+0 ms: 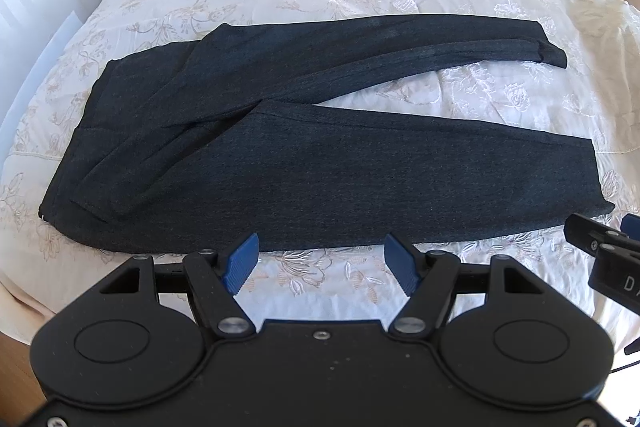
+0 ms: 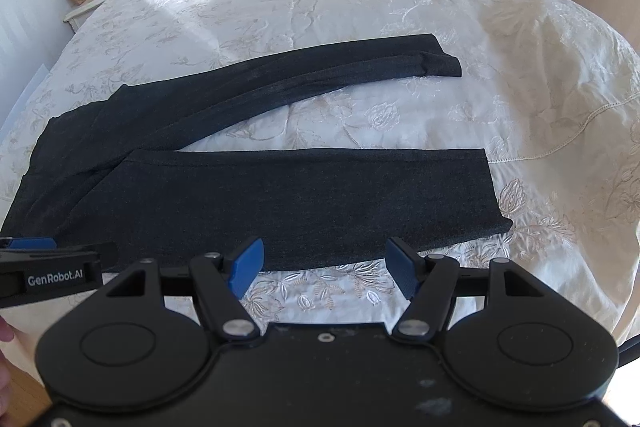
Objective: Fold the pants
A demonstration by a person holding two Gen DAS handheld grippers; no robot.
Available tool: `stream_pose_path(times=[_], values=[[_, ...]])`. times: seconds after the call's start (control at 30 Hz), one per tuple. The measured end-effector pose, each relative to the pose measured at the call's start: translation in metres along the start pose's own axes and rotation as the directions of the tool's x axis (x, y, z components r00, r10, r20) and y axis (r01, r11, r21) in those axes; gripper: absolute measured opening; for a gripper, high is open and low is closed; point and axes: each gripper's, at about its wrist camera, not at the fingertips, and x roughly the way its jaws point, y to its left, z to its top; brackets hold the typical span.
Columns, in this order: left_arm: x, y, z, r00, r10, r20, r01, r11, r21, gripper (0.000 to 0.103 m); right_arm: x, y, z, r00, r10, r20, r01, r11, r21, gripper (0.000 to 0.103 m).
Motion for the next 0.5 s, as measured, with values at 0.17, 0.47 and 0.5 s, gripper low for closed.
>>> stream_pose_path(times=[0.17, 0.47, 0.5], values=[[0.002, 0.008, -0.001, 1.000, -0.006, -0.004, 0.006, 1.000, 0.005, 0.071, 0.000, 0.004, -0.001, 1.000, -0.004, 0.005, 0.004, 1.000, 0.004, 0.069], [0.005, 0.022, 0.001, 1.000, -0.024, 0.003, 0.024, 1.000, 0.014, 0.071, 0.001, 0.013, -0.002, 1.000, -0.012, 0.008, 0.011, 1.000, 0.015, 0.069], [0.005, 0.024, 0.001, 1.000, -0.025, 0.004, 0.025, 1.000, 0.016, 0.071, 0.001, 0.014, -0.002, 1.000, -0.012, 0.009, 0.012, 1.000, 0.017, 0.069]])
